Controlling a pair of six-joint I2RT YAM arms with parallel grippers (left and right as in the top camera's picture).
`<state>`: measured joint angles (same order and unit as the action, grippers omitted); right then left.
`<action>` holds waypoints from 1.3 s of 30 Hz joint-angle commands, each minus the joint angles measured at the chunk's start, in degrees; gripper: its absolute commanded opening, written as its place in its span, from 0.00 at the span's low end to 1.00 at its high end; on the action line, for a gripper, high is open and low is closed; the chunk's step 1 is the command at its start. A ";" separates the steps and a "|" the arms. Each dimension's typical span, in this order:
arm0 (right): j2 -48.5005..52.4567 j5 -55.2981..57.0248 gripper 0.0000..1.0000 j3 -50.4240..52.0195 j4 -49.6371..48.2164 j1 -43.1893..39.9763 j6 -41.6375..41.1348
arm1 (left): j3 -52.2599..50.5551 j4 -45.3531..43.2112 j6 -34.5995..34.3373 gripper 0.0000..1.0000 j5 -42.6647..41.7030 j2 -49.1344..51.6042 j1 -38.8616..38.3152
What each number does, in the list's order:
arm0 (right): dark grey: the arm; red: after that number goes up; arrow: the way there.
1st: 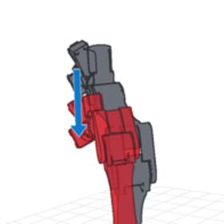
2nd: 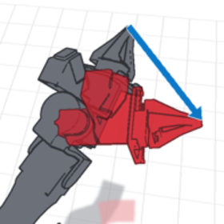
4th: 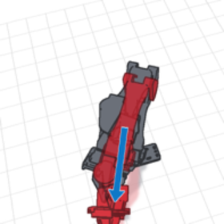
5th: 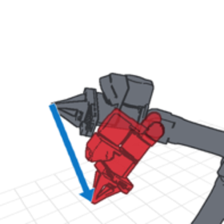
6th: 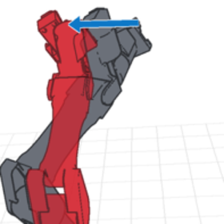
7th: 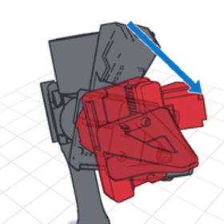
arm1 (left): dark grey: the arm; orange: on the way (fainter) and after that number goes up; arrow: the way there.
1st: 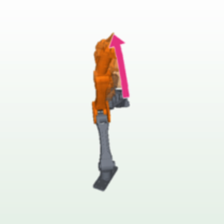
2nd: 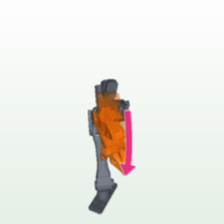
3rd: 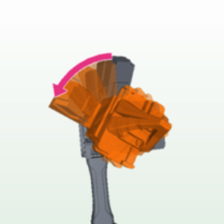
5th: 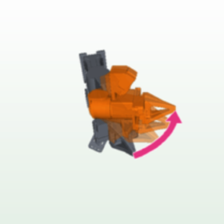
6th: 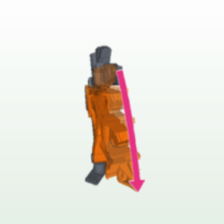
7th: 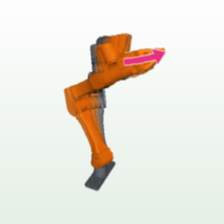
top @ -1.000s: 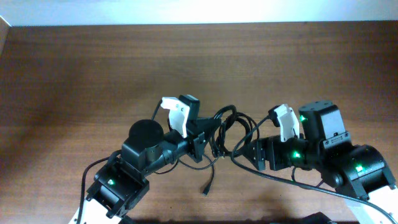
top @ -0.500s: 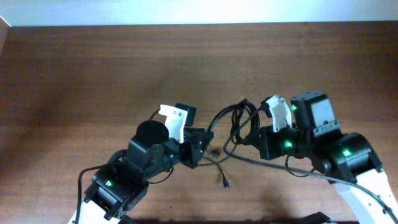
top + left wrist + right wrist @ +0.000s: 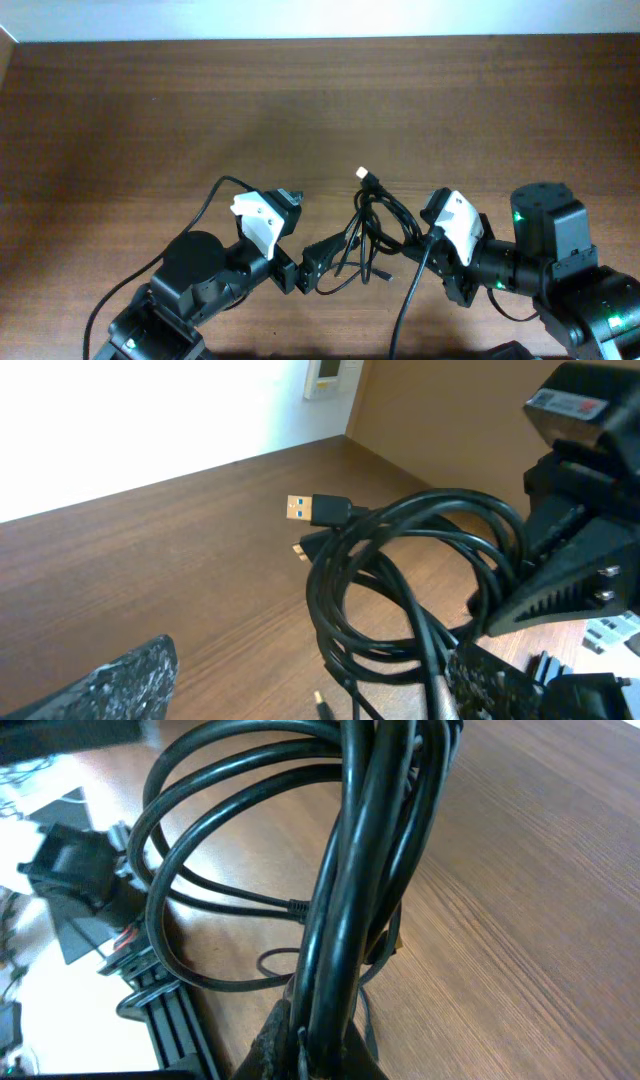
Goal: Untangle cables
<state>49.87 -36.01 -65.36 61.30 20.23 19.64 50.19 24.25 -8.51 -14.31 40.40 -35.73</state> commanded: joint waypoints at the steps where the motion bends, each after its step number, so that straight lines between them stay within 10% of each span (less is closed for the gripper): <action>1: -0.39 -5.51 0.04 -0.44 -0.42 0.00 4.42 | 0.26 -0.17 2.43 0.92 0.26 -0.24 -0.11; 17: -0.26 -11.39 0.17 -0.44 1.60 0.00 8.85 | 0.26 -1.64 1.53 0.99 -1.88 4.26 -0.11; 24: 4.57 19.10 0.79 -0.44 2.23 0.00 -23.58 | 0.26 14.49 1.57 0.99 -1.99 14.67 -0.11; 29: 8.48 21.53 0.90 -0.44 2.16 -0.04 -26.38 | 0.26 20.85 10.86 0.99 -16.41 25.35 -0.46; 39: 9.16 28.15 0.98 -0.44 2.16 -0.04 -35.19 | 0.26 20.98 21.46 0.99 -8.07 46.38 -14.91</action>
<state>58.94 -9.02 -65.36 63.46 20.23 -14.15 50.46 45.71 11.18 -27.11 83.68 -49.34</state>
